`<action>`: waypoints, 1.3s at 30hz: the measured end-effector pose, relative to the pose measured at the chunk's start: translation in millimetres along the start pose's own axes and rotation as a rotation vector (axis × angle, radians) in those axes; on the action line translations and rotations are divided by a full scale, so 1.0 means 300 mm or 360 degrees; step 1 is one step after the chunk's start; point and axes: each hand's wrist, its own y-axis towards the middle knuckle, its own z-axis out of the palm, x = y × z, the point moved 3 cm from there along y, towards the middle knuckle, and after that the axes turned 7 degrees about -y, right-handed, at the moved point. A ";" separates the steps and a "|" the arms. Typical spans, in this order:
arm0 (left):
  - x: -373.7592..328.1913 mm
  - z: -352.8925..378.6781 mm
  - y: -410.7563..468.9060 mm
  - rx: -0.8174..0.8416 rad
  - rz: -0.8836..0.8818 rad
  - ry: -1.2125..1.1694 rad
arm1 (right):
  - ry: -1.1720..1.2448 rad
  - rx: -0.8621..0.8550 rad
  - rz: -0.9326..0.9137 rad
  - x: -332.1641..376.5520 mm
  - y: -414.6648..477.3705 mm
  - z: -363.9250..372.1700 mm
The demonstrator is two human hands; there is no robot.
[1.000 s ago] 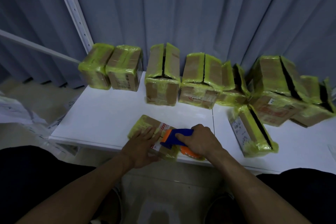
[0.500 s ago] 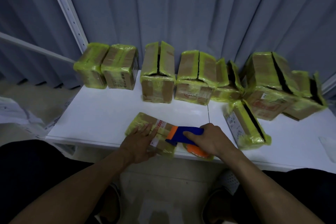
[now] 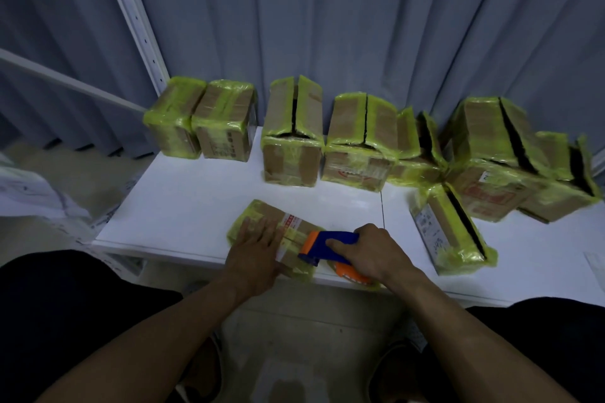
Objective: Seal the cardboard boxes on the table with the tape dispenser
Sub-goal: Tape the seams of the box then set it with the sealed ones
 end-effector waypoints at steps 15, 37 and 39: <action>-0.043 0.051 0.041 0.0150 0.0174 -0.0198 | 0.0095 0.0006 0.0012 -0.049 -0.035 0.002; -0.111 0.057 0.026 0.0139 0.0300 -0.0286 | 0.0039 0.0183 0.0103 -0.137 -0.056 -0.002; -0.106 0.059 0.029 0.0120 0.0316 -0.0283 | 0.0048 0.0192 0.0099 -0.134 -0.065 0.004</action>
